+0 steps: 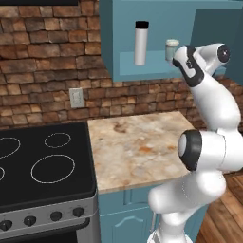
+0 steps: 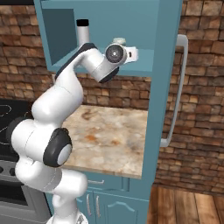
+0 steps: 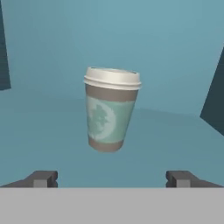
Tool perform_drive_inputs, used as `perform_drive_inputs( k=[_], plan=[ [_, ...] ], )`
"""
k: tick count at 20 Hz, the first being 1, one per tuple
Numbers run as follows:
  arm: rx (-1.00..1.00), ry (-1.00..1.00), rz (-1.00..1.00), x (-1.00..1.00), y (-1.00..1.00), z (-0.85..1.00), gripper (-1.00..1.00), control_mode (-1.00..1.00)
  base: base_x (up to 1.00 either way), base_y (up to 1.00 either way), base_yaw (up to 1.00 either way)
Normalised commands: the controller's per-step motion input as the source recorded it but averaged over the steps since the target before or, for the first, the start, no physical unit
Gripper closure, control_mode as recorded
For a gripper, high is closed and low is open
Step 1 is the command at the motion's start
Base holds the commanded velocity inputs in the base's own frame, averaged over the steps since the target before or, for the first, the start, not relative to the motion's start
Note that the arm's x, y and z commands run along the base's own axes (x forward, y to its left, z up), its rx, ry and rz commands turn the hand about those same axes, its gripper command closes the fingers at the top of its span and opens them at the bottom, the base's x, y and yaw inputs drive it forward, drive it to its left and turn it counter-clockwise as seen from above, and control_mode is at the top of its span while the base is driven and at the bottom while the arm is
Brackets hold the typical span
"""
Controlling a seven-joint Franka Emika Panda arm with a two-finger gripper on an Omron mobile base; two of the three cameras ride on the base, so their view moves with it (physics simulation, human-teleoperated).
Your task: Sort all alcoholic drinks to one cabinet, and non-alcoholic drinks to the other.
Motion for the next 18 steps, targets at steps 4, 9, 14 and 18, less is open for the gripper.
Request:
perform_drive_inputs(
  k=[4,9,14,18],
  plan=[
    [-0.05,-0.01,-0.14,-1.0,0.19,0.0,-1.0,-1.0,0.0,0.0,0.0],
    [-0.07,0.0,-0.1,-1.0,0.45,0.0,-1.0,-1.0,0.0,0.0,0.0],
    [0.0,0.0,-0.09,-1.0,0.17,0.0,-1.0,-1.0,0.0,0.0,0.0],
    [0.0,0.0,-0.07,-1.0,0.14,-0.04,-1.0,-1.0,0.0,0.0,0.0]
  ],
)
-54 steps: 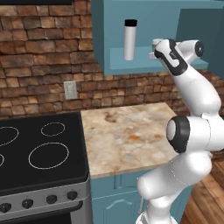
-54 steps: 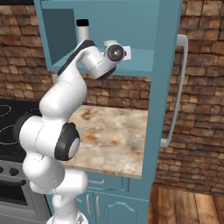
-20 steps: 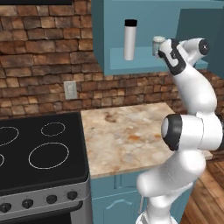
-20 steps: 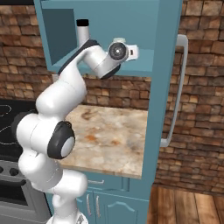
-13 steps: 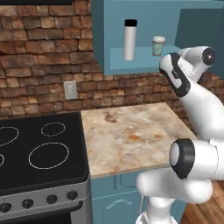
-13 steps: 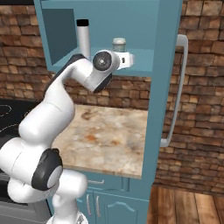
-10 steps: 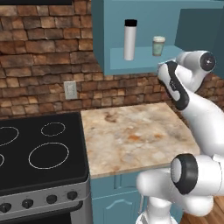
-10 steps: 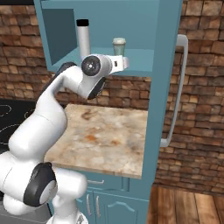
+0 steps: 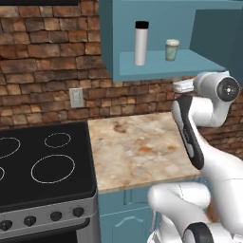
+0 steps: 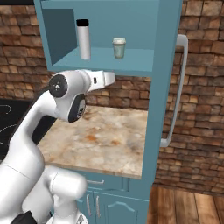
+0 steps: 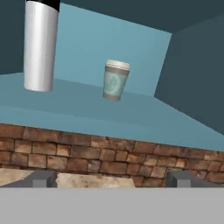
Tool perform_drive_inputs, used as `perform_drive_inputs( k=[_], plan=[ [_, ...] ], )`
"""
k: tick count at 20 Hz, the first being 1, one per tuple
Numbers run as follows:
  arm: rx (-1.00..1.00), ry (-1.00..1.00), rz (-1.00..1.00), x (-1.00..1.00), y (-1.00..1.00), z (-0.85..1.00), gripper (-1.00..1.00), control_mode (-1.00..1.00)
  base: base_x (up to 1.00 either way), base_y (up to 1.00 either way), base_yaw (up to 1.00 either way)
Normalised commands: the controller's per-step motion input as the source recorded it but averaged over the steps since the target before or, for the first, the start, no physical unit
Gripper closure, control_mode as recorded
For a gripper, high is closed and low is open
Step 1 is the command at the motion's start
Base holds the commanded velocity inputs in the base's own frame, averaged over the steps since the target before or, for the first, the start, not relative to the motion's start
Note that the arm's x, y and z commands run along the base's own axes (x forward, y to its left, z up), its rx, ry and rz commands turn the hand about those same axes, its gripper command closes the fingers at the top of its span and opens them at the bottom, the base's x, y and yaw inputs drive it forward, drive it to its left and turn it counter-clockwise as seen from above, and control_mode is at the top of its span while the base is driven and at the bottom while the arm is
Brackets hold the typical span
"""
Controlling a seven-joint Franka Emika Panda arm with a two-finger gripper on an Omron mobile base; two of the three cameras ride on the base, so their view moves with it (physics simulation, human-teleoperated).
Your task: Sort all alcoholic drinks to one cabinet, and non-alcoholic drinks to the other.
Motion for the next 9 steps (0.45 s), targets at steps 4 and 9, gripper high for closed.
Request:
perform_drive_inputs(
  k=[4,9],
  plan=[
    [0.0,0.0,-0.03,-0.98,0.12,-0.06,-1.0,-1.0,0.0,0.0,0.0],
    [0.0,0.0,0.0,-0.65,0.09,-0.11,-1.0,-1.0,0.0,0.0,0.0]
  ],
)
